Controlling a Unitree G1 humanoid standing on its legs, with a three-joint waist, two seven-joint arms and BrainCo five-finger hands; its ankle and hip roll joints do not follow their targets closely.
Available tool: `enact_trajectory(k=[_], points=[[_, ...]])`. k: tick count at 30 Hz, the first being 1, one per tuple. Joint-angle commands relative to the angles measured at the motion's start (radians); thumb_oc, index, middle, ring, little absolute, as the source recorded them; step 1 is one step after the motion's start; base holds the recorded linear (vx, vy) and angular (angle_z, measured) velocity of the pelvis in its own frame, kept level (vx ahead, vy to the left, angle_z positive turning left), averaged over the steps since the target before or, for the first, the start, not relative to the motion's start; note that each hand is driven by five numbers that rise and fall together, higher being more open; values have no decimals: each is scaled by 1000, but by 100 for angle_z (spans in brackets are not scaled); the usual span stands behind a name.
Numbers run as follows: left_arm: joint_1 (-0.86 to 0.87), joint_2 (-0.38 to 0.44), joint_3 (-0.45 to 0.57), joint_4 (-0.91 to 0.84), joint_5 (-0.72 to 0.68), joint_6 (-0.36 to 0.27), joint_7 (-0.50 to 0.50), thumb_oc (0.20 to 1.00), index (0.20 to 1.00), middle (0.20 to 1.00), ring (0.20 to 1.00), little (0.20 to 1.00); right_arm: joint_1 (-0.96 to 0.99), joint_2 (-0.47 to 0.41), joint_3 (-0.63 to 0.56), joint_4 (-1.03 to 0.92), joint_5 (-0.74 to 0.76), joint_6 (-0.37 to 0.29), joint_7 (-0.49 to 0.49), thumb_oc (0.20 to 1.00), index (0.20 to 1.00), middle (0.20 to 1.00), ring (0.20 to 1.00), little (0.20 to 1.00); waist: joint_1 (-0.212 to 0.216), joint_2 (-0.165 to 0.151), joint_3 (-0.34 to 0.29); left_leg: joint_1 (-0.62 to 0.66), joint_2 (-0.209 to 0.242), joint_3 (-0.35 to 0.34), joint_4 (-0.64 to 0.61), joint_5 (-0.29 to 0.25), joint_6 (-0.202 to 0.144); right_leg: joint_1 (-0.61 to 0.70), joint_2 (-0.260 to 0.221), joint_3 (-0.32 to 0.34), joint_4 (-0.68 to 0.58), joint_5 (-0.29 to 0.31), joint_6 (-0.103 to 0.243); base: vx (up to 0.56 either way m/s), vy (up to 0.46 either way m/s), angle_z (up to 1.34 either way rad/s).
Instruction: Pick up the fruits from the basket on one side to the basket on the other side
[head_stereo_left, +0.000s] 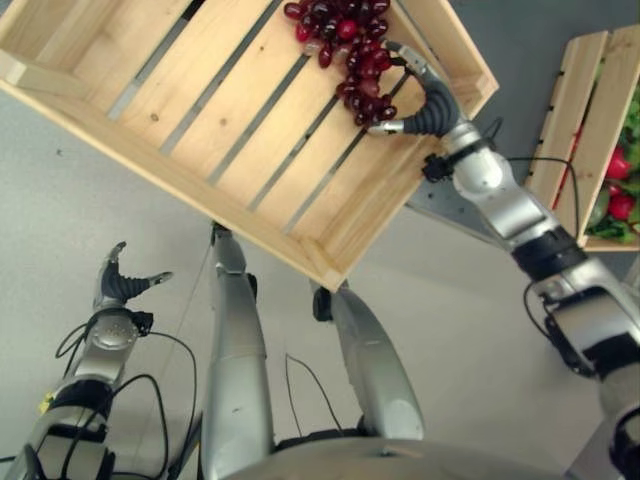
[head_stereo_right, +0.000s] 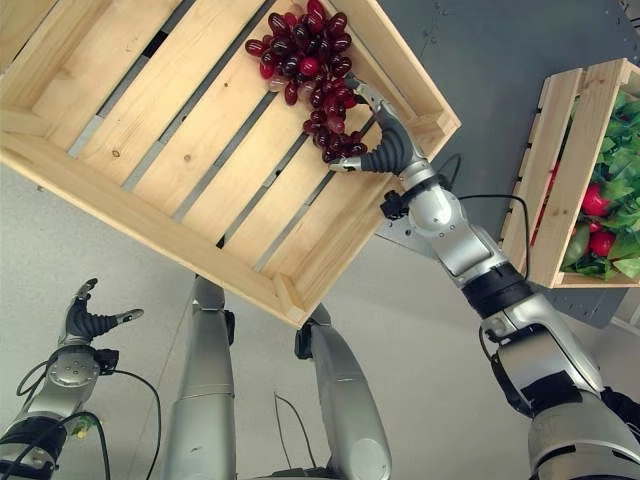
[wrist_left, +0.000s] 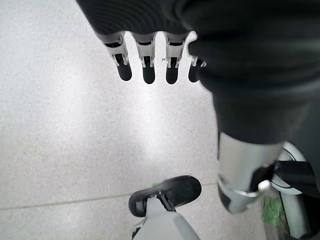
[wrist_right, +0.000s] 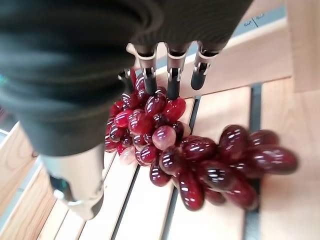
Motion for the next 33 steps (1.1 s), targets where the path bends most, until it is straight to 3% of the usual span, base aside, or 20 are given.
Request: enact_trajectory(k=[1, 29, 30, 31, 32, 33], points=[[-32, 1, 13, -22, -7, 5, 19, 1000, 1000, 1000, 1000, 1000, -94, -1, 11, 26, -9, -3, -31, 1000, 1000, 1000, 1000, 1000, 39, -22, 71, 1, -60, 38, 94, -71, 47, 85, -35, 10, 111, -117, 81, -3, 14, -3], [-50, -4, -21, -52, -11, 7, 32, 1000, 1000, 1000, 1000, 1000, -255, 107, 96, 154, -60, 20, -48, 1000, 1000, 1000, 1000, 1000, 58, 17, 71, -19, -67, 39, 99, -69, 49, 54, -45, 11, 123, -116, 79, 0, 1, 0], [-51, -6, -25, -53, -9, 7, 33, 1000, 1000, 1000, 1000, 1000, -269, 116, 107, 176, -73, 26, -46, 922, 922, 922, 922, 922, 62, 21, 71, -19, -68, 40, 98, -69, 49, 54, -46, 11, 123, -115, 79, 0, 0, 0], [-52, -7, -28, -54, -10, 5, 33, 1000, 1000, 1000, 1000, 1000, -276, 119, 112, 193, -77, 28, -47, 627, 627, 627, 627, 627, 64, 23, 71, -19, -68, 40, 98, -69, 49, 53, -46, 11, 123, -116, 79, 0, 0, 0], [-54, -7, -34, -55, -9, 6, 31, 1000, 1000, 1000, 1000, 1000, -287, 124, 119, 220, -82, 32, -46, 507, 507, 507, 507, 507, 66, 25, 71, -20, -69, 39, 99, -69, 50, 53, -46, 10, 124, -116, 79, 0, 0, 0], [-55, -7, -34, -55, -9, 6, 31, 1000, 1000, 1000, 1000, 1000, -288, 125, 119, 221, -82, 31, -46, 448, 448, 448, 448, 448, 66, 25, 71, -20, -69, 39, 99, -69, 50, 52, -46, 10, 124, -116, 79, 0, 0, 0]])
